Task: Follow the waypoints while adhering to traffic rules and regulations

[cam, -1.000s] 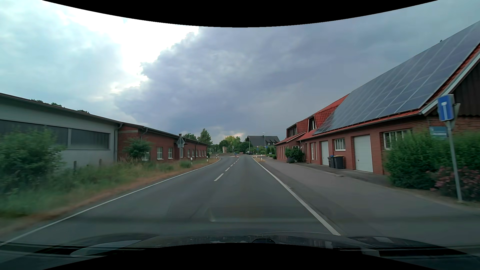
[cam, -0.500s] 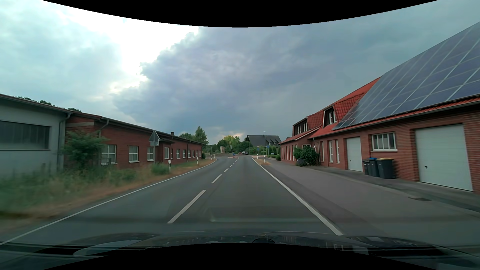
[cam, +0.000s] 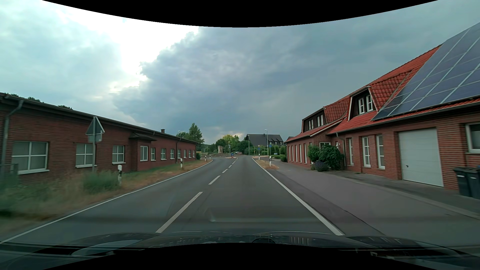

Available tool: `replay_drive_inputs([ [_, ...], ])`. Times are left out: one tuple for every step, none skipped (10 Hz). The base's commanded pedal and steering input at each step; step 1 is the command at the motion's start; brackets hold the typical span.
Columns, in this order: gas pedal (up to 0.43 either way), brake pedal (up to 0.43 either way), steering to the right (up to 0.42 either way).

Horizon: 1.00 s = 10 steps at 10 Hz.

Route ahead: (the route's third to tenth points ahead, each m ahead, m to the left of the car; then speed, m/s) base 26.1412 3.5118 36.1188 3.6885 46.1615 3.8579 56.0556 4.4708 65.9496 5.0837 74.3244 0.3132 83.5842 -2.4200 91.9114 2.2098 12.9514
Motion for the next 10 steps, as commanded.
replay_drive_inputs([
  [0.000,0.037,-0.001],
  [0.000,0.067,-0.001],
  [0.000,0.098,-0.002],
  [0.000,0.098,-0.001],
  [0.000,0.091,-0.002],
  [0.000,0.085,-0.002],
  [0.000,0.085,-0.001],
  [0.000,0.091,-0.001],
  [0.000,0.091,-0.001],
  [0.000,0.110,-0.001],
])
